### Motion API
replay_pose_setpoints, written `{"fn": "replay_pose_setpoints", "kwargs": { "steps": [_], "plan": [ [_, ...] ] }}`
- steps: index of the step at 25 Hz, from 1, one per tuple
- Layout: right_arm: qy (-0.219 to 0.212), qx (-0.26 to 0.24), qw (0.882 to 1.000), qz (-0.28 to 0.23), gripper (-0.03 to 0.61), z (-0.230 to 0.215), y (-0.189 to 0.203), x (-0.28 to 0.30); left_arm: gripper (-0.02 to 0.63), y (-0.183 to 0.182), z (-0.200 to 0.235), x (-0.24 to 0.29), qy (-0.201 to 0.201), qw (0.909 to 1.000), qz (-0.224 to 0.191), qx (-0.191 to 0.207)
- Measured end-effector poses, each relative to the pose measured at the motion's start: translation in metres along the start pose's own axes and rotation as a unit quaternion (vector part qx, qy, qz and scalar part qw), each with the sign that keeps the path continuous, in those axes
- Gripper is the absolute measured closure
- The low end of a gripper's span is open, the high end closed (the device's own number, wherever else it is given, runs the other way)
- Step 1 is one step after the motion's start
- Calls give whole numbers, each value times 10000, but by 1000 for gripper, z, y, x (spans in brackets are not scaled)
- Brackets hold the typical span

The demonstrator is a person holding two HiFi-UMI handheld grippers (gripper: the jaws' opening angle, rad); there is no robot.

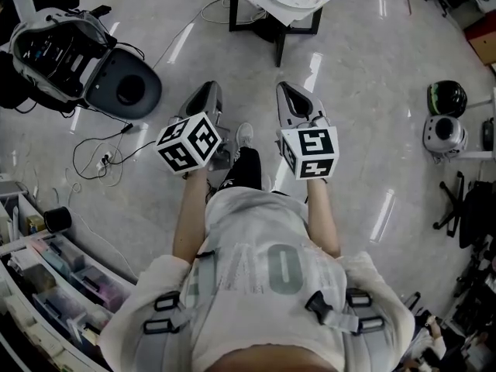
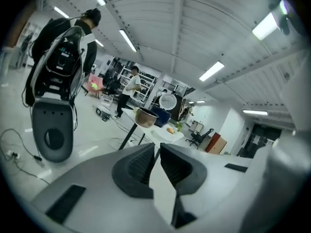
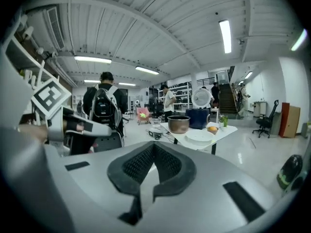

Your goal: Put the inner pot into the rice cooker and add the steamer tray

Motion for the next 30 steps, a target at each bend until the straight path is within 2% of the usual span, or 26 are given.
{"fn": "replay_pose_setpoints", "kwargs": {
  "steps": [3, 6, 10, 15, 21, 25, 30],
  "plan": [
    [159, -117, 9996, 185, 572, -7, -1, 24, 589, -14, 7, 20, -180, 9983, 4, 558],
    [133, -20, 9998, 172, 572, -13, -14, 51, 591, -32, 16, 40, -258, 9941, -233, 1030],
    [270, -202, 9993, 144, 572, -29, -41, 93, 592, -57, 30, 78, -190, 9915, -448, 1206],
    [298, -50, 9995, 72, 571, -42, -78, 146, 594, -92, 55, 122, -204, 9858, -552, 1572],
    [309, -28, 9995, 86, 571, -46, -108, 202, 594, -128, 96, 162, -105, 9859, -605, 1557],
    [418, -74, 9991, 62, 571, -41, -117, 233, 594, -147, 129, 177, -196, 9841, -613, 1657],
    [475, 110, 9987, 162, 571, -66, -120, 260, 594, -156, 140, 212, -202, 9875, -587, 1446]
  ]
}}
Point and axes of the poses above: the fingertips, and each gripper's own axes: x forward along the fingers, z to its left, y out of its underside, the point moved 5 cm from there along -x, backward along the fingers, and after that the axes turned 11 degrees about x, right-handed, at the moved point
